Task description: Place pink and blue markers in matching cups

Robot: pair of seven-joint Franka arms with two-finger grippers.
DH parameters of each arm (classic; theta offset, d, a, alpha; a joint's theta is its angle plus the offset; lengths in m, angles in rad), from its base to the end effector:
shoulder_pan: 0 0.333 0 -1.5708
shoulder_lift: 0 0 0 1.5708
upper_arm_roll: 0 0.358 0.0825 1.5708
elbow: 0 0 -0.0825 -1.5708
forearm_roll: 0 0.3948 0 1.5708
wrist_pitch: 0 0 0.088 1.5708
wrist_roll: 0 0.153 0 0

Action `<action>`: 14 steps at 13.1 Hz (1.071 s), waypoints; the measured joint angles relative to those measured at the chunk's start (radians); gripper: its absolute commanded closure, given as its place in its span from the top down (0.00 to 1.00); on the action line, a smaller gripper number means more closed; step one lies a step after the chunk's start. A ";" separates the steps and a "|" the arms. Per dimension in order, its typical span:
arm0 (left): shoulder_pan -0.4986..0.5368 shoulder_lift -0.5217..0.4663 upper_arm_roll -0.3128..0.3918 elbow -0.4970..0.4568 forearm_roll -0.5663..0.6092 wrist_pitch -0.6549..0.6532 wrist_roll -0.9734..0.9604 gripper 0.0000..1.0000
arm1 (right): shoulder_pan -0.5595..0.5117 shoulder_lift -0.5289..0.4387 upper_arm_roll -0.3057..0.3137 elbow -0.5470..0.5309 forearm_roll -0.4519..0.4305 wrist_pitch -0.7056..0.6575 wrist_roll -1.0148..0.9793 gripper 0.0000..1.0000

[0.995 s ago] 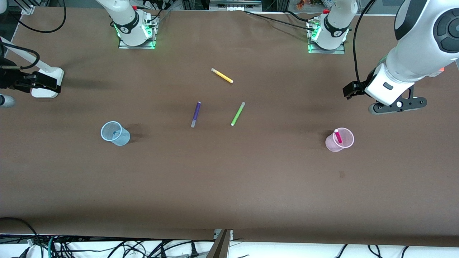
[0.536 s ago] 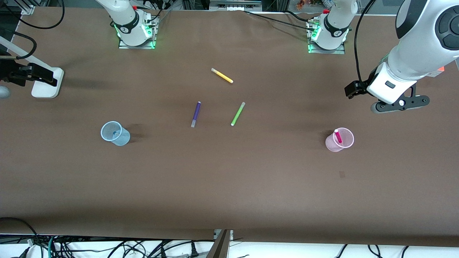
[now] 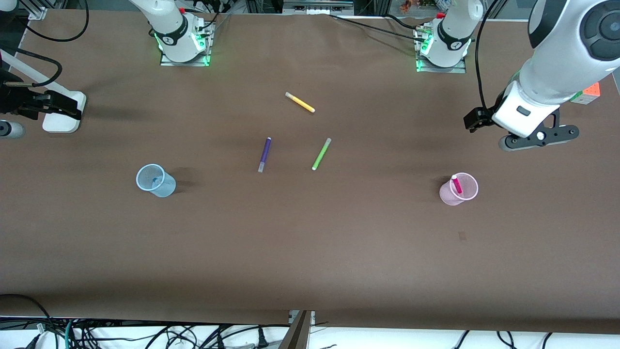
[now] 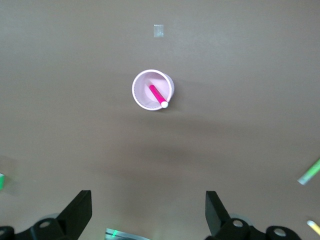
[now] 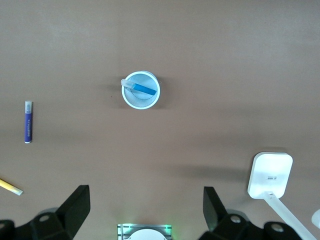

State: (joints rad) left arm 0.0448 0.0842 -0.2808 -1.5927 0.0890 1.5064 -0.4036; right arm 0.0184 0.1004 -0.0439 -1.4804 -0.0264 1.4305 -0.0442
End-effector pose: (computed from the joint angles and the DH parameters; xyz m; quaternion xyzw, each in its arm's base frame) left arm 0.5625 -0.1148 0.5594 -0.9926 -0.0820 0.0689 0.0574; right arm 0.5774 -0.0178 0.5952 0.9970 0.0084 -0.0755 0.0127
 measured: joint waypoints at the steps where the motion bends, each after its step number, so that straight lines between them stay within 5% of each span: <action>1: -0.058 -0.012 0.075 -0.001 -0.017 0.000 0.013 1.00 | 0.000 0.000 0.000 0.000 0.000 0.000 0.000 1.00; 4: -0.144 -0.052 0.204 -0.024 -0.028 0.042 0.131 1.00 | 0.000 0.000 0.000 0.000 -0.001 0.000 0.000 1.00; 8: -0.145 -0.117 0.223 -0.121 -0.028 0.145 0.303 1.00 | 0.000 0.000 0.000 0.000 -0.001 0.000 0.000 1.00; 14: -0.161 -0.149 0.225 -0.103 -0.028 0.155 0.426 1.00 | 0.001 0.000 0.000 0.000 -0.001 0.000 0.000 1.00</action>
State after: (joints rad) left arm -0.1165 -0.0650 -0.0562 -1.6952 0.0607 1.6611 0.0226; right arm 0.0189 0.1004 -0.0437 -1.4804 -0.0273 1.4305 -0.0443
